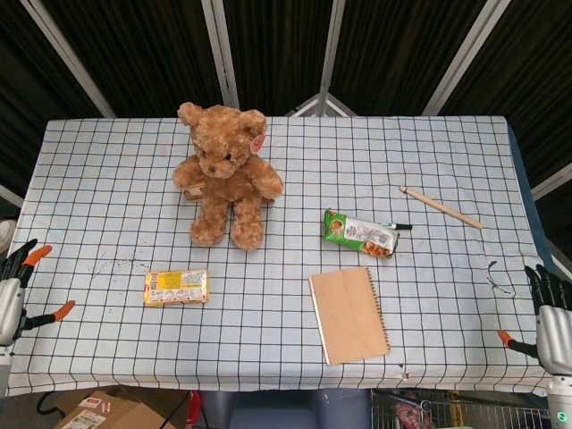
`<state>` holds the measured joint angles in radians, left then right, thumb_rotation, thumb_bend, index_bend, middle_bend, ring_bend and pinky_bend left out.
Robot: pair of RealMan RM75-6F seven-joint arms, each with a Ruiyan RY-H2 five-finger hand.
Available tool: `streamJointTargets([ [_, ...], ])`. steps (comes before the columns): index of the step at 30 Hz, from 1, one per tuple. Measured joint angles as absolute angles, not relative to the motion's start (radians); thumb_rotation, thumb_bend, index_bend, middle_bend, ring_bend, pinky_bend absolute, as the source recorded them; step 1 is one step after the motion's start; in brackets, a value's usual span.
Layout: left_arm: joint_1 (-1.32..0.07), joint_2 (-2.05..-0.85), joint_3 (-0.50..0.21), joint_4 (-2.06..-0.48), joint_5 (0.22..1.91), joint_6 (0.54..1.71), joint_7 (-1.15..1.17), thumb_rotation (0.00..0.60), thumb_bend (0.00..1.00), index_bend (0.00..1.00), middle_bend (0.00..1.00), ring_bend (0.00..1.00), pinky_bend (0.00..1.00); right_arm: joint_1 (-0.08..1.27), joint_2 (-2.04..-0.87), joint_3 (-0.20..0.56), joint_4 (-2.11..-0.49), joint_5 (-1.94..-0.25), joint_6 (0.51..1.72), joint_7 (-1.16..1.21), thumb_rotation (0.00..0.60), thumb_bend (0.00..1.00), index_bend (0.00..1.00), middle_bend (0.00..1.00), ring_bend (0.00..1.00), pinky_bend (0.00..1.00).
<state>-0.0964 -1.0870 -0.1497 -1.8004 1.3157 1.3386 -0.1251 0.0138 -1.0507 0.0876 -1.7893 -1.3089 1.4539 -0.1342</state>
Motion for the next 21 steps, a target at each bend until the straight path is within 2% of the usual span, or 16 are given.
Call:
streamJointTargets([
  [10, -0.305, -1.111, -0.286, -1.789, 1.047, 1.072, -0.205, 0.600, 0.25, 0.15, 0.00, 0.00, 0.00, 0.032, -1.060, 0.093, -1.771, -1.272, 1.413, -0.140, 0.600, 0.13, 0.00, 0.00, 0.00, 0.00],
  [14, -0.405, -1.197, -0.342, -1.707, 0.935, 0.984, -0.219, 0.600, 0.23, 0.15, 0.00, 0.00, 0.00, 0.037, -1.062, 0.096, -1.766, -1.258, 1.402, -0.143, 0.600, 0.13, 0.00, 0.00, 0.00, 0.00],
  [21, -0.521, -1.333, -0.397, -1.523, 0.850, 0.825, -0.307, 0.600, 0.20, 0.15, 0.00, 0.00, 0.00, 0.044, -1.066, 0.103, -1.751, -1.228, 1.385, -0.144, 0.600, 0.13, 0.00, 0.00, 0.00, 0.00],
])
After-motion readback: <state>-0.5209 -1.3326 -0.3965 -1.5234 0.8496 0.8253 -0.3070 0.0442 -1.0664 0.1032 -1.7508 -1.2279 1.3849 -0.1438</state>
